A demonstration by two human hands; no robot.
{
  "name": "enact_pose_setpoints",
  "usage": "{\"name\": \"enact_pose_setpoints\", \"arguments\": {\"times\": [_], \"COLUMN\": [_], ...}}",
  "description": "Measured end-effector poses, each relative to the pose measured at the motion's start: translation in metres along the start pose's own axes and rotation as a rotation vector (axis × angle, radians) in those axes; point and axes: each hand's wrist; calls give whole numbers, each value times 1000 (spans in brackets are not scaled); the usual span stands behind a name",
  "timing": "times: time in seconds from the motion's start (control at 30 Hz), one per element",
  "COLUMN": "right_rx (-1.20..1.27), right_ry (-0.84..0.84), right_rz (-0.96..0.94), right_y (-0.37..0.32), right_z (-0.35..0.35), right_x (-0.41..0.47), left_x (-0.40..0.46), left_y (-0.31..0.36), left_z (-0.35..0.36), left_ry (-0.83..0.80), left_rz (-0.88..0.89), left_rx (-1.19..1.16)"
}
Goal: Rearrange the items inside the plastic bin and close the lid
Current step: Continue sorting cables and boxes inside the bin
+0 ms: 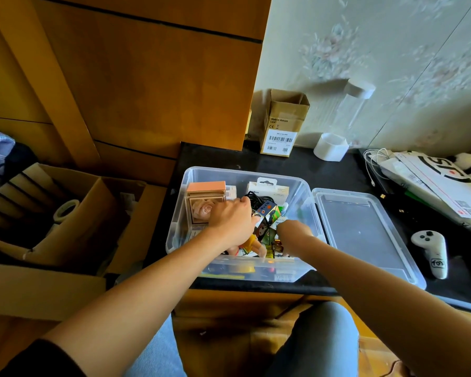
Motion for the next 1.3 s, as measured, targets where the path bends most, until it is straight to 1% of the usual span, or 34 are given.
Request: {"name": "enact_pose_setpoints", "arguments": {"times": [0.1, 0.17, 0.27, 0.4, 0.5, 0.77, 1.03, 1.2, 1.3], "right_rx": [-33, -36, -16, 101, 160, 160, 194, 251, 370], "right_ry": [64, 78, 59, 18, 20, -23, -14, 13, 45], "right_rz": [8, 8, 21, 18, 77, 133, 179, 130, 81], "right_y": [3, 3, 3, 1, -4, -8, -11, -6, 1], "right_z": [-1, 0, -1, -4, -1, 0, 0, -5, -9], "right_x": [1, 2, 3, 4, 4, 7, 10, 5, 1], "left_x": [0, 0, 0, -1, 0, -1, 0, 0, -1], "left_y": [1, 1, 1, 1, 1, 0, 0, -2, -3], "left_z": [0, 0, -1, -2, -2, 0, 2, 5, 7], "left_ry": [-7, -12, -21, -19, -17, -3, -6, -1, 29], "left_rz": [-7, -9, -18, -9, -15, -16, -15, -10, -3], "left_rx": [4, 12, 3, 3, 8, 28, 39, 23, 22]}}
Point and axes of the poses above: each hand's wrist, its own x-axis towards the middle knuckle, its own z-axis out of the palm, y = z × x, and after that the axes turned 7 degrees about -x, right-handed
